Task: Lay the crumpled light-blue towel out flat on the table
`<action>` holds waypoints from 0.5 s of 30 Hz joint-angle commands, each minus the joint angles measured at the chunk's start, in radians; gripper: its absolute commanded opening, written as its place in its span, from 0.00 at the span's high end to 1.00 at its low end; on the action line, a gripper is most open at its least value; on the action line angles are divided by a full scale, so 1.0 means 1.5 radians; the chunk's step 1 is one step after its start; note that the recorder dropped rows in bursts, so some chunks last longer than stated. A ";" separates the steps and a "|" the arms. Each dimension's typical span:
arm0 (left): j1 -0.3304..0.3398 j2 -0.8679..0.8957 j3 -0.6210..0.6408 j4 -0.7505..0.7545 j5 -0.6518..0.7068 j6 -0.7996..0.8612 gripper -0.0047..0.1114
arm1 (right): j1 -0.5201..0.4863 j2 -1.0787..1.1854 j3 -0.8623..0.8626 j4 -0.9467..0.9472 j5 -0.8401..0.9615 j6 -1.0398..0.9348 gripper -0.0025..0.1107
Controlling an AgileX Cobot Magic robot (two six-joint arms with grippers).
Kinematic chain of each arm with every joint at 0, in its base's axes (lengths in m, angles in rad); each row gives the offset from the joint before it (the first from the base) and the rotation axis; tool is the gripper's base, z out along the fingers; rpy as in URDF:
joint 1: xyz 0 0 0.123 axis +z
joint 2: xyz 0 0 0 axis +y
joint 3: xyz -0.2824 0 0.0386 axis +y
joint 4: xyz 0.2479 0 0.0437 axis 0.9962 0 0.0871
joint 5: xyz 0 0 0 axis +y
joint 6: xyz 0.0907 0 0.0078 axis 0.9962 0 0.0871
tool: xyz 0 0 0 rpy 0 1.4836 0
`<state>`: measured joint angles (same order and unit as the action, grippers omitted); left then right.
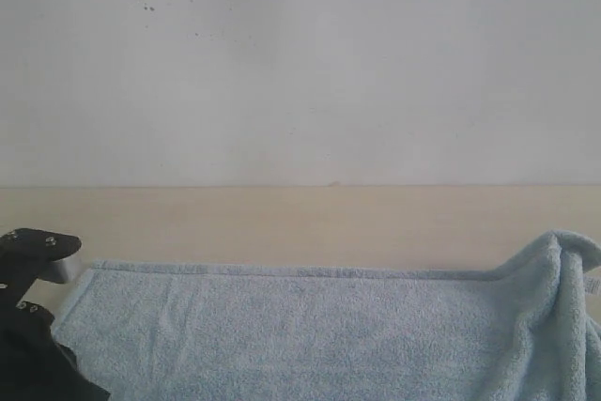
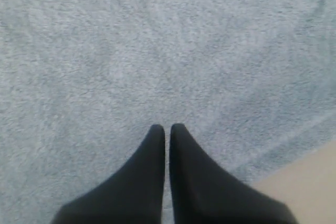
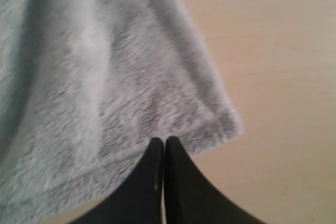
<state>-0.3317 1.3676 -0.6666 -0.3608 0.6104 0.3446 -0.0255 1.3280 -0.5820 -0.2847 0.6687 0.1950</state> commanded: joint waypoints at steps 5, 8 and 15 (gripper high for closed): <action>-0.002 0.010 -0.001 -0.286 -0.003 0.261 0.92 | -0.010 0.030 -0.273 0.063 0.174 -0.082 0.98; -0.002 0.029 -0.001 -0.326 -0.008 0.291 0.92 | -0.010 0.086 -0.332 0.054 0.305 -0.142 0.98; -0.002 0.053 -0.001 -0.327 0.020 0.296 0.92 | -0.015 0.215 -0.314 0.047 0.360 -0.119 0.98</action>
<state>-0.3317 1.4453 -0.6666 -0.8363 0.6257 0.7758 -0.0410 1.6384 -1.0623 -0.2155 1.1952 0.0094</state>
